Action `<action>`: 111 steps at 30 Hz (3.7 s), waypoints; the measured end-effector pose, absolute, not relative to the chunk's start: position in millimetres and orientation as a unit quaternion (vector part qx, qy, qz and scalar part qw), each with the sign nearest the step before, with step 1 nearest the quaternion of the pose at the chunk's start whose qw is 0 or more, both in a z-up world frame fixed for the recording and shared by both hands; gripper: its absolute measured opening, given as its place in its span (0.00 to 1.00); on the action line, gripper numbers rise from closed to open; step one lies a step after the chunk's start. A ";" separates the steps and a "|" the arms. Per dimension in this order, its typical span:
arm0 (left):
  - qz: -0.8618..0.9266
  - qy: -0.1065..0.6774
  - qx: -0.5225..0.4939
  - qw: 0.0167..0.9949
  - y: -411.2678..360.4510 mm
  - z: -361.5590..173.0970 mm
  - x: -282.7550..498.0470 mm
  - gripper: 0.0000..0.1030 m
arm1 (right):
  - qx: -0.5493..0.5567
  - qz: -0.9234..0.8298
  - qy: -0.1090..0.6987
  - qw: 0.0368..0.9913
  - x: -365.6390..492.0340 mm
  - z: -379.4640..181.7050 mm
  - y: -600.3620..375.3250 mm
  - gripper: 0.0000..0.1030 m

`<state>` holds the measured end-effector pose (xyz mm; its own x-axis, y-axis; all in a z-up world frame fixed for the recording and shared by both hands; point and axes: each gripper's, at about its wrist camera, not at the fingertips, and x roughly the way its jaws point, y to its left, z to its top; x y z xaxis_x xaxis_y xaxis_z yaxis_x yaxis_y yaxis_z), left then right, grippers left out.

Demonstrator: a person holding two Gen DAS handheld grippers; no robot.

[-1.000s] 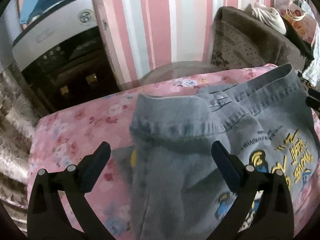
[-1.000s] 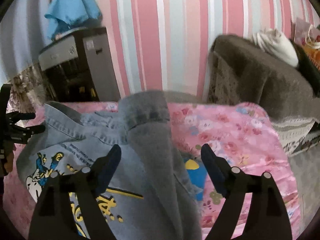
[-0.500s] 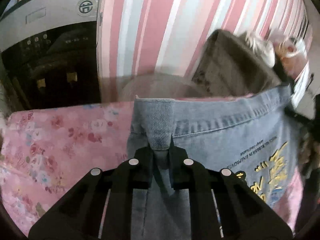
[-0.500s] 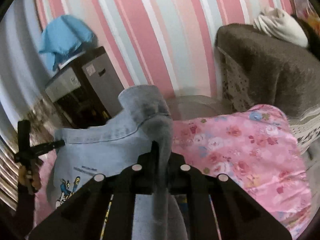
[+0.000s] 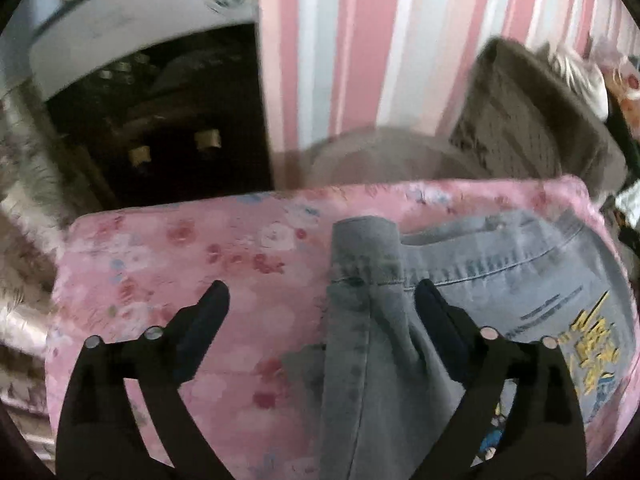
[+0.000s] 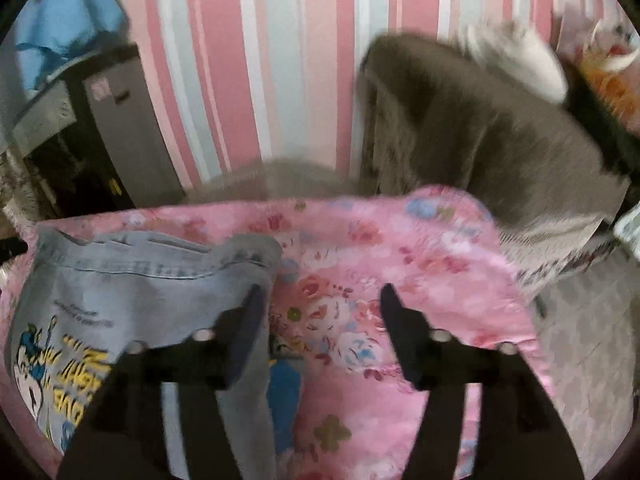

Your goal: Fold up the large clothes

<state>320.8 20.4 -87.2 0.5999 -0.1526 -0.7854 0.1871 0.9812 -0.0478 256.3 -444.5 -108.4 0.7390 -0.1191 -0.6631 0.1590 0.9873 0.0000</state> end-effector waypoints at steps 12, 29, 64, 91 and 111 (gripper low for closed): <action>-0.071 0.400 0.056 0.912 -9.1 -77.9 240.5 0.97 | 0.023 -0.050 0.279 0.959 184.2 -94.9 -399.5 0.98; -0.098 0.380 0.069 0.917 -54.7 -75.4 163.1 0.97 | -0.042 -0.090 0.277 0.956 137.3 -114.6 -365.5 0.98; -0.144 0.411 0.071 0.897 -190.1 -143.8 154.8 0.42 | 0.153 -0.061 0.315 0.935 104.8 -169.4 -429.4 0.98; -0.210 0.438 0.007 0.874 -183.5 -161.2 168.3 0.00 | 0.225 -0.017 0.341 0.913 123.0 -196.0 -428.8 0.93; -0.198 0.429 0.025 0.881 -192.7 -164.3 164.8 0.00 | 0.304 0.067 0.350 0.883 168.3 -215.4 -416.5 0.84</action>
<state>164.8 -192.7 -164.3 0.5539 -0.3279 -0.7653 0.3713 0.9200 -0.1255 168.3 -416.5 -215.4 0.7455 0.3324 -0.5778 0.0940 0.8058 0.5847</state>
